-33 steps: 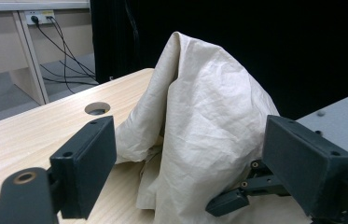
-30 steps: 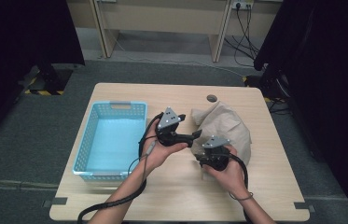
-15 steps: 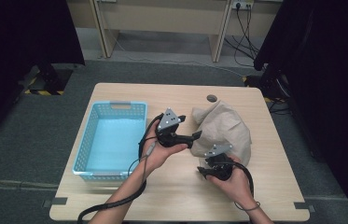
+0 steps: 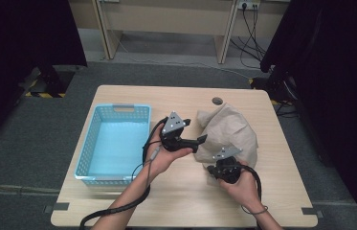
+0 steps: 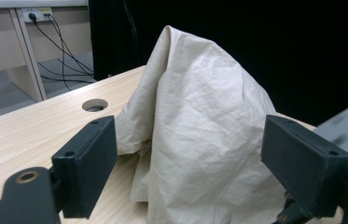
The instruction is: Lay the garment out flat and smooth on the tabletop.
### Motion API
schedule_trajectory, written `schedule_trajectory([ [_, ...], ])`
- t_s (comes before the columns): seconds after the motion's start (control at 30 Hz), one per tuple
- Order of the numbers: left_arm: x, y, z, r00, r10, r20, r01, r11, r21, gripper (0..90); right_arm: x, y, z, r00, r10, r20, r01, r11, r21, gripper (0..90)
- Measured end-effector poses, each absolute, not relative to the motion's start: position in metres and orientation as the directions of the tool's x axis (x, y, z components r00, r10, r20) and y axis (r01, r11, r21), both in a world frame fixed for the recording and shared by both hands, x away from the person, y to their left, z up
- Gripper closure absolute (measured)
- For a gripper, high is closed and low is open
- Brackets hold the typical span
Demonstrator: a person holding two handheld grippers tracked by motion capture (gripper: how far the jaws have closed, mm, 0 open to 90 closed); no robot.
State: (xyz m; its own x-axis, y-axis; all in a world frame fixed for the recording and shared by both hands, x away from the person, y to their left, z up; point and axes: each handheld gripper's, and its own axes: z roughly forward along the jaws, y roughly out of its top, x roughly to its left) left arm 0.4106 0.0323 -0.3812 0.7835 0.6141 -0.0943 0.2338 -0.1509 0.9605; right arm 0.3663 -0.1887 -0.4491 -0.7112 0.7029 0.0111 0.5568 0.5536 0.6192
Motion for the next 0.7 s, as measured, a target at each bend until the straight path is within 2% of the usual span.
schedule_trajectory([
  [0.1,0.412,0.034,-0.383,0.779,0.62,-0.096,0.24,-0.152,0.959,18.3,0.364,-0.191,-0.432,-0.709,0.705,0.005,0.531,0.529,0.662,89.2],
  [0.2,0.412,0.036,-0.383,0.775,0.625,-0.099,0.24,-0.145,0.96,18.4,0.362,-0.201,-0.4,-0.695,0.719,-0.002,0.489,0.475,0.732,89.2],
  [0.23,0.412,0.036,-0.383,0.774,0.625,-0.099,0.239,-0.144,0.96,18.4,0.362,-0.211,-0.378,-0.679,0.734,-0.012,0.457,0.435,0.776,89.2],
  [0.37,0.412,0.034,-0.384,0.777,0.622,-0.099,0.241,-0.148,0.959,18.5,0.361,-0.236,-0.34,-0.622,0.782,-0.031,0.393,0.347,0.851,89.2],
  [0.53,0.415,0.028,-0.389,0.785,0.612,-0.099,0.255,-0.173,0.952,19.0,0.365,-0.269,-0.313,-0.529,0.848,-0.024,0.349,0.243,0.905,89.2],
  [0.7,0.417,0.022,-0.397,0.792,0.603,-0.095,0.274,-0.213,0.938,20.2,0.375,-0.291,-0.31,-0.452,0.892,-0.013,0.357,0.194,0.914,89.2],
])
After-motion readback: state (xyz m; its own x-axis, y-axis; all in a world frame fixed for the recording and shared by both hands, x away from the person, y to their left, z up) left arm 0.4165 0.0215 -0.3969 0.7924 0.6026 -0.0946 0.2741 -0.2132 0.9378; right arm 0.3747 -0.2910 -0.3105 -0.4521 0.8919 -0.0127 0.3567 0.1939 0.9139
